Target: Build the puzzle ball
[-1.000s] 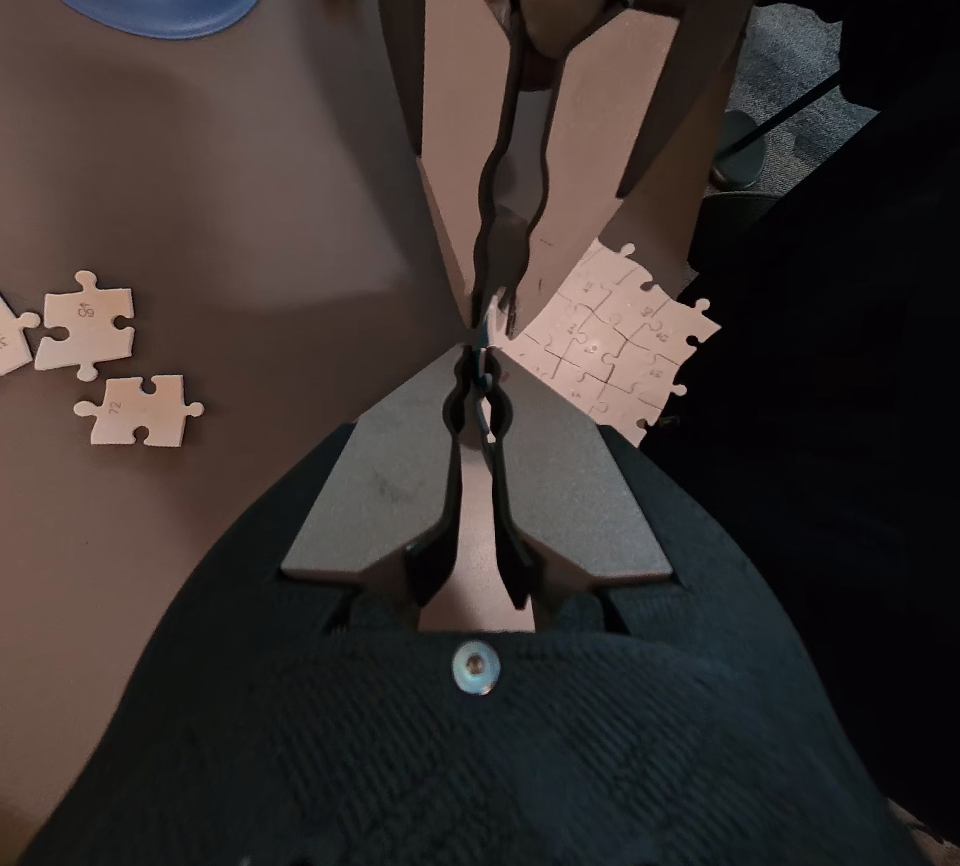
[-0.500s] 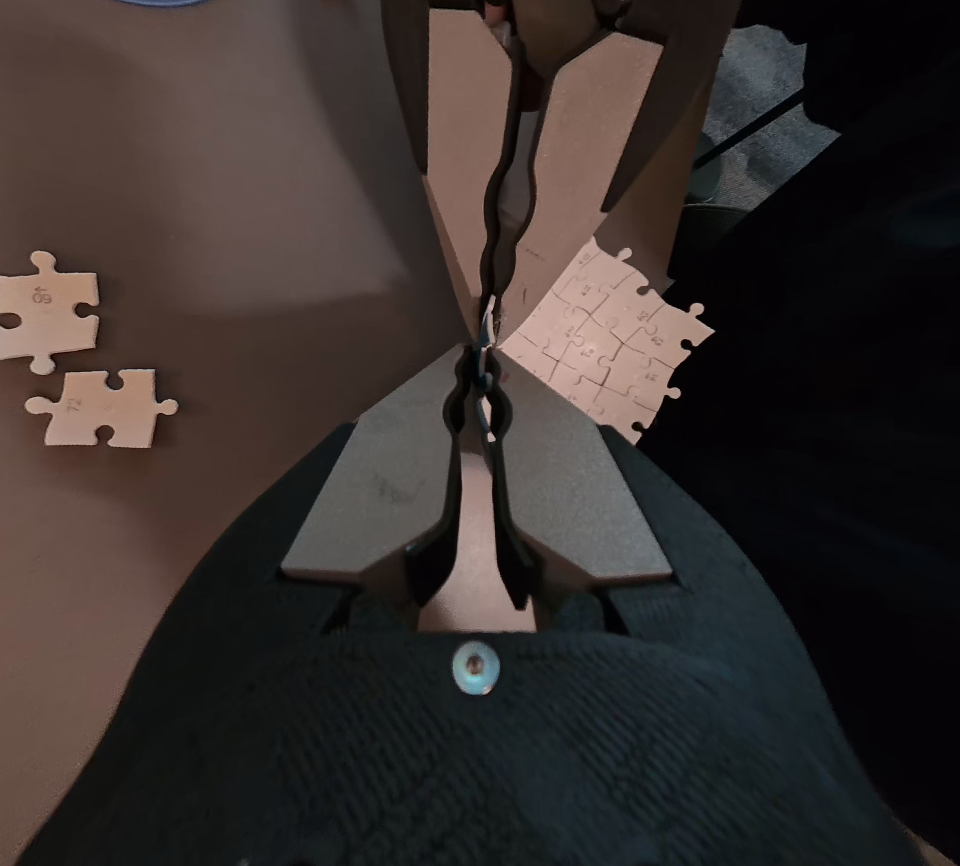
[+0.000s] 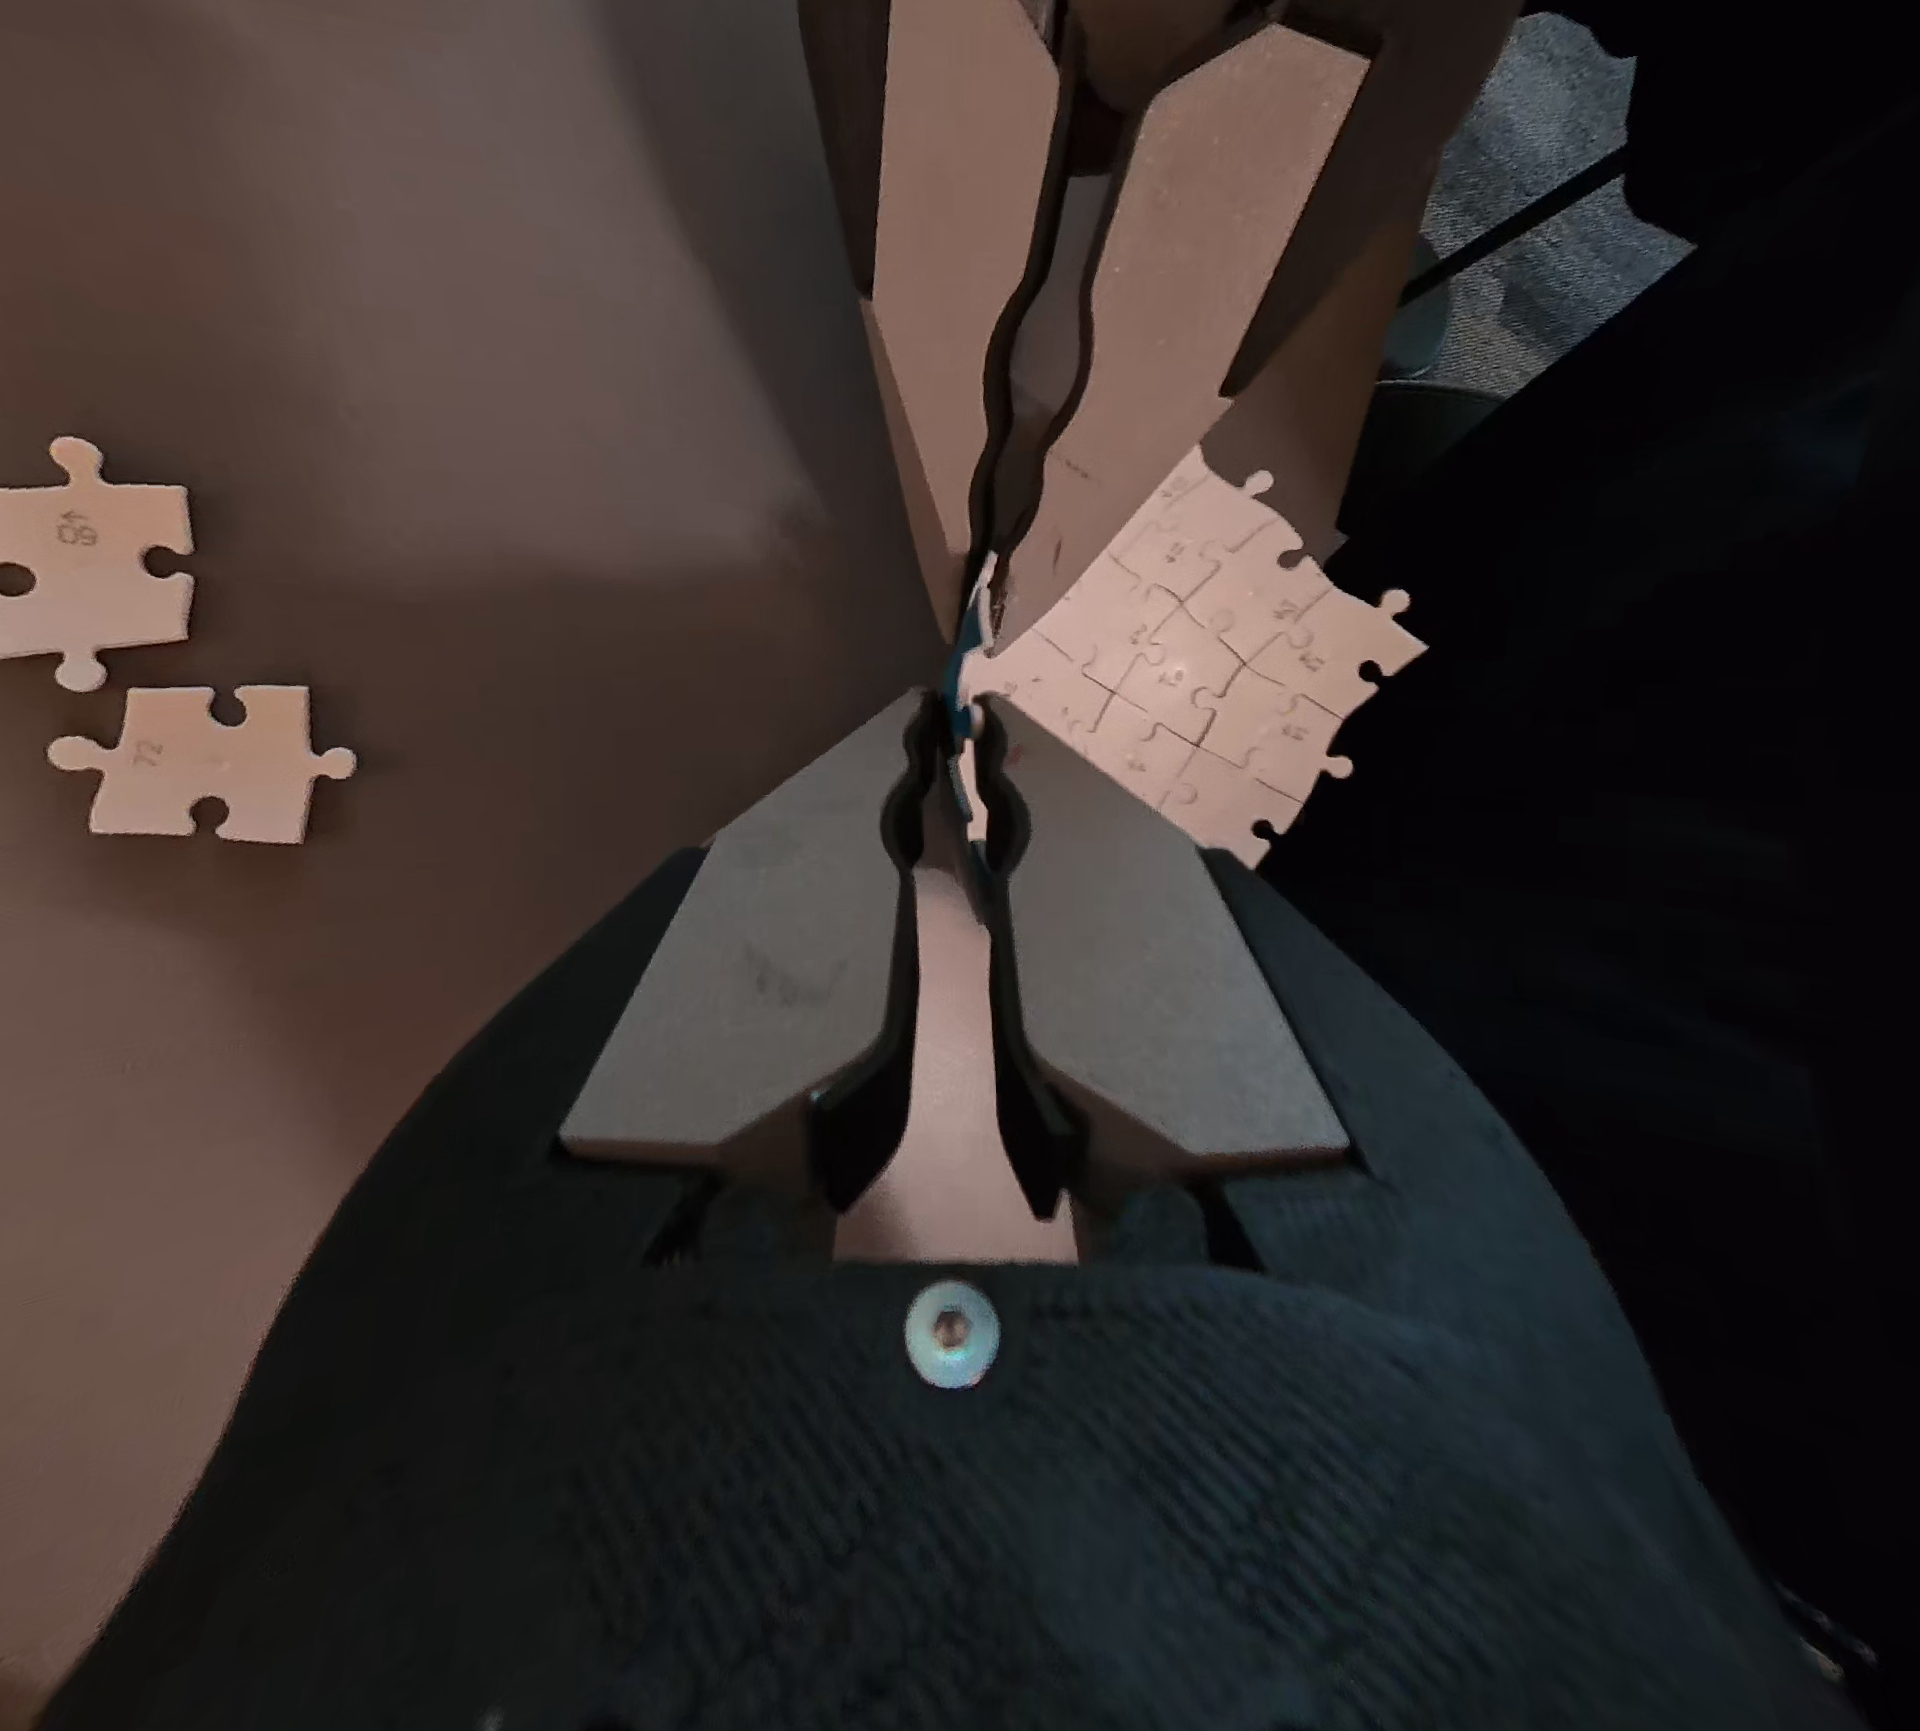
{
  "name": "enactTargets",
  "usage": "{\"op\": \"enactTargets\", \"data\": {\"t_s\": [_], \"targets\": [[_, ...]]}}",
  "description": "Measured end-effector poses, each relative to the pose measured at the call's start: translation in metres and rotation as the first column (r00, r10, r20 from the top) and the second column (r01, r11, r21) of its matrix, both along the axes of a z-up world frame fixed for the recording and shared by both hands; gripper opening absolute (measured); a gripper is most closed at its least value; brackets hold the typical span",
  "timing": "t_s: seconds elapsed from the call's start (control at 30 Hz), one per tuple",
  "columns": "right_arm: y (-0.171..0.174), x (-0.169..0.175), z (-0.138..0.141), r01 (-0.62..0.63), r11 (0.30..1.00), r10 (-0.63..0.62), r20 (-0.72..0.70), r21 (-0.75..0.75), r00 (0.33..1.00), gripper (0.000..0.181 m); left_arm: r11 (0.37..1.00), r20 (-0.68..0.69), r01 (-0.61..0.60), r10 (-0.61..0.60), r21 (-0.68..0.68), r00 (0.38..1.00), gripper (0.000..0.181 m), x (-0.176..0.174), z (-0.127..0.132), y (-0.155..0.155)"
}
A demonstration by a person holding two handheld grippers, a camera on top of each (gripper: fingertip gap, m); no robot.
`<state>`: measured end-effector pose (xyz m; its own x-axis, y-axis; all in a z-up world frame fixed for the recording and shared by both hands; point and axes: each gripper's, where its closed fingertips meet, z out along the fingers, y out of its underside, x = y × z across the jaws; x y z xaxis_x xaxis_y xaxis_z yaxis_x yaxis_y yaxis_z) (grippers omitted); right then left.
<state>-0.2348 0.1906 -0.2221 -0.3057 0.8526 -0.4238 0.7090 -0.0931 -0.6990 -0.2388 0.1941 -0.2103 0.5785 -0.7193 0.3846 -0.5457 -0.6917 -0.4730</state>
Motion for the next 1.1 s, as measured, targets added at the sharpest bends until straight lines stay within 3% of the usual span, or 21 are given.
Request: {"op": "enactTargets", "data": {"t_s": [0.17, 0.63, 1.1], "targets": [[-0.002, 0.000, -0.001, -0.015, 1.000, 0.015, -0.005, 0.003, 1.000, 0.000, 1.000, -0.016, 0.014, -0.014, 0.016, 1.000, 0.002, -0.001, -0.003, -0.001], [0.004, -0.012, 0.017, -0.007, 0.996, 0.025, -0.190, 0.093, 0.981, 0.000, 0.996, -0.057, 0.045, -0.041, 0.080, 0.998, 0.000, 0.001, -0.001, 0.001], [0.005, -0.019, 0.021, 0.016, 0.960, 0.083, -0.335, 0.281, 0.939, 0.004, 0.999, -0.020, 0.025, -0.024, 0.047, 1.000, 0.000, -0.003, -0.002, -0.001]]}}
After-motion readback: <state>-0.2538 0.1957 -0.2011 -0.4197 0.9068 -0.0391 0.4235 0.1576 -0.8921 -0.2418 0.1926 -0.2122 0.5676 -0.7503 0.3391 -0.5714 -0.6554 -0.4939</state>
